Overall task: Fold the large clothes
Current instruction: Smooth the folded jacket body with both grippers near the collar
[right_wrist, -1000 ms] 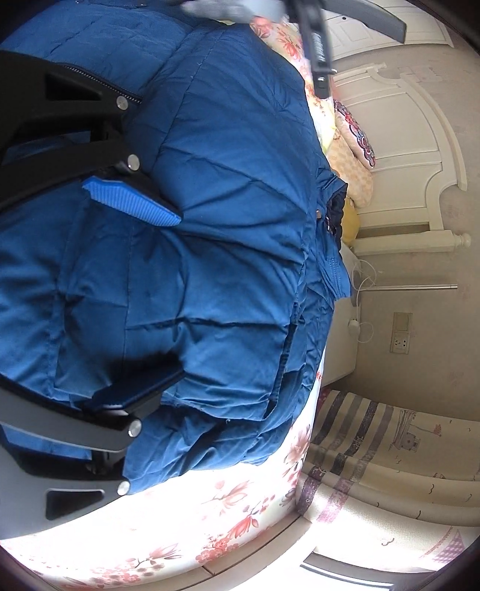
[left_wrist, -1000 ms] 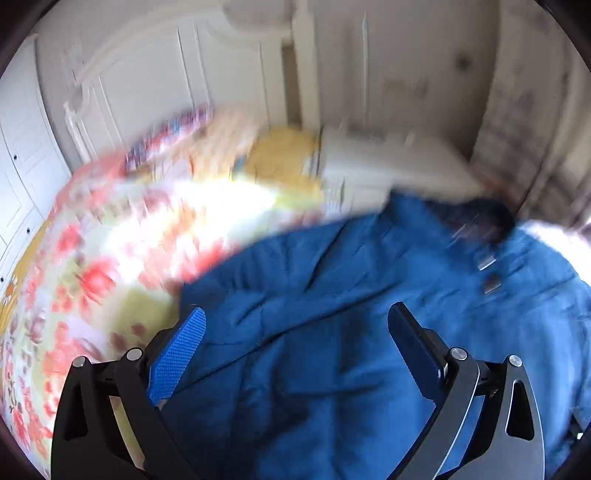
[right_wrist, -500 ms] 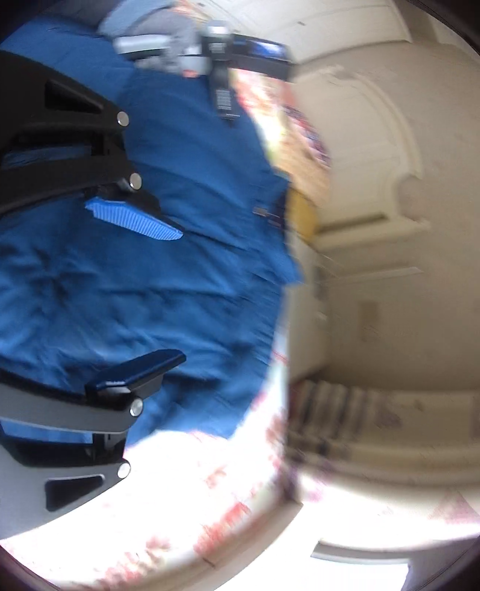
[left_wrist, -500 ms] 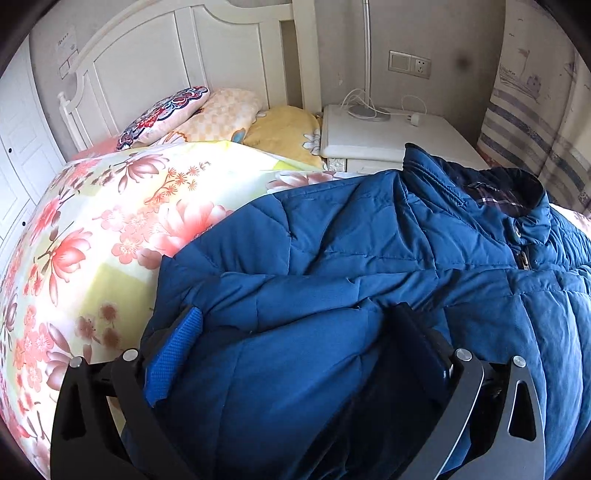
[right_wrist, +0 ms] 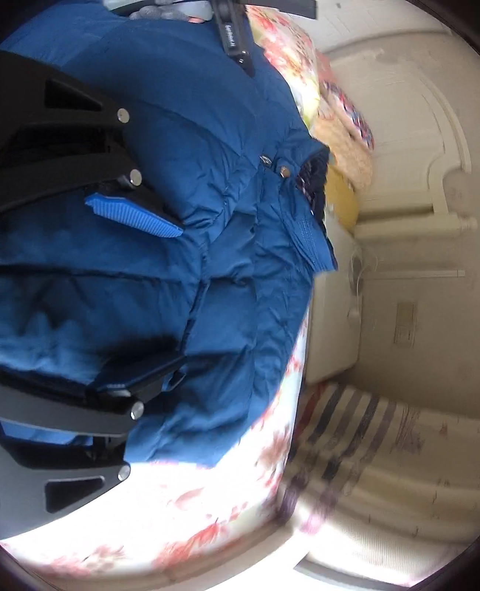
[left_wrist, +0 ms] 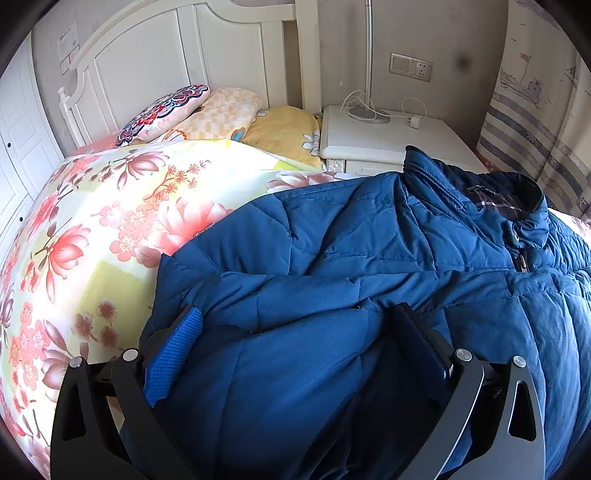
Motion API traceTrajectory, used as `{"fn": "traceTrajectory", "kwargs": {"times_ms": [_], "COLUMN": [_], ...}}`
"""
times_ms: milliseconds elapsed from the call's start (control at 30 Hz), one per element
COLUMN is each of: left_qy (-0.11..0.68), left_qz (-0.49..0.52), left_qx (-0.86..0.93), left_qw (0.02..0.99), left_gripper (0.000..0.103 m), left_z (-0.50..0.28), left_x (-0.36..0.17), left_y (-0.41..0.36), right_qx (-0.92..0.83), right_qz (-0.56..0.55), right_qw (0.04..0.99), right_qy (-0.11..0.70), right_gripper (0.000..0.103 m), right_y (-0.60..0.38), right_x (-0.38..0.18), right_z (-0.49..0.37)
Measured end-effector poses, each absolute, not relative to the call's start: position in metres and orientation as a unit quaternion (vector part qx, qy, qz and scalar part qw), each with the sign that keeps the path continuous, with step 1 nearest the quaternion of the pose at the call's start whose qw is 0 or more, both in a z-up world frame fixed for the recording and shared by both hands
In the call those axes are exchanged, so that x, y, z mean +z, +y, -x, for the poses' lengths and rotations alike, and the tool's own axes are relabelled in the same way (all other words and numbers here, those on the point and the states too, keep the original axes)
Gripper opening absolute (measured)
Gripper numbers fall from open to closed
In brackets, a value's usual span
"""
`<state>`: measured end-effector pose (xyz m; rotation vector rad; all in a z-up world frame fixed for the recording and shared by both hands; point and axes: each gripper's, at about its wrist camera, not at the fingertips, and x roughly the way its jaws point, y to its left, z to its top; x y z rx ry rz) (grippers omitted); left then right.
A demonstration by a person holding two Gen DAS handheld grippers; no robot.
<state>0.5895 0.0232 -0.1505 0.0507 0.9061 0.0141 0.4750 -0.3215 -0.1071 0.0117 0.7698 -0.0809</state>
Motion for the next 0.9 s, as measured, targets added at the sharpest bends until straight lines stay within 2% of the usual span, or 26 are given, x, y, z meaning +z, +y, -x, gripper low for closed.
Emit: {"fn": "traceTrajectory", "kwargs": {"times_ms": [67,133,233,333,433,500,567,667,800,900], "left_qy": [0.437,0.436,0.433,0.433,0.446,0.417,0.381,0.349,0.388,0.394], "left_qz": [-0.024,-0.024,-0.021,-0.015,-0.02,0.014,0.044,-0.019,-0.102,-0.087], "left_qx": [0.008,0.009,0.01,0.008,0.007,-0.009,-0.045,-0.072,-0.087,-0.093], "left_qw": [0.899,0.9,0.901,0.901,0.895,0.909,0.923,0.934,0.912,0.91], "left_gripper": [0.099,0.099,0.099,0.099,0.097,0.094,0.095,0.097,0.099,0.099], "left_z": [-0.589,-0.588,-0.586,-0.586,-0.589,-0.574,-0.557,-0.54,-0.55,-0.552], "left_x": [-0.151,-0.151,-0.151,-0.151,-0.146,-0.122,-0.099,-0.086,-0.134,-0.144], "left_y": [0.023,0.023,0.024,0.026,0.024,0.024,0.017,-0.021,-0.064,-0.064], "right_qx": [-0.016,0.012,0.036,0.055,0.067,0.08,0.101,0.061,-0.018,-0.021], "right_qz": [0.018,0.038,0.068,0.079,0.057,0.056,0.039,0.026,-0.004,-0.043], "right_qw": [0.941,0.941,0.928,0.902,0.903,0.899,0.898,0.921,0.918,0.893], "right_qy": [0.338,0.335,0.364,0.42,0.421,0.426,0.427,0.383,0.397,0.447], "right_gripper": [0.067,0.072,0.073,0.076,0.076,0.076,0.075,0.075,0.074,0.075], "right_y": [-0.295,-0.274,-0.237,-0.222,-0.227,-0.229,-0.242,-0.283,-0.352,-0.393], "right_x": [-0.088,-0.081,-0.092,-0.128,-0.132,-0.131,-0.122,-0.101,-0.108,-0.139], "right_z": [-0.464,-0.469,-0.499,-0.529,-0.531,-0.532,-0.53,-0.518,-0.537,-0.553]}}
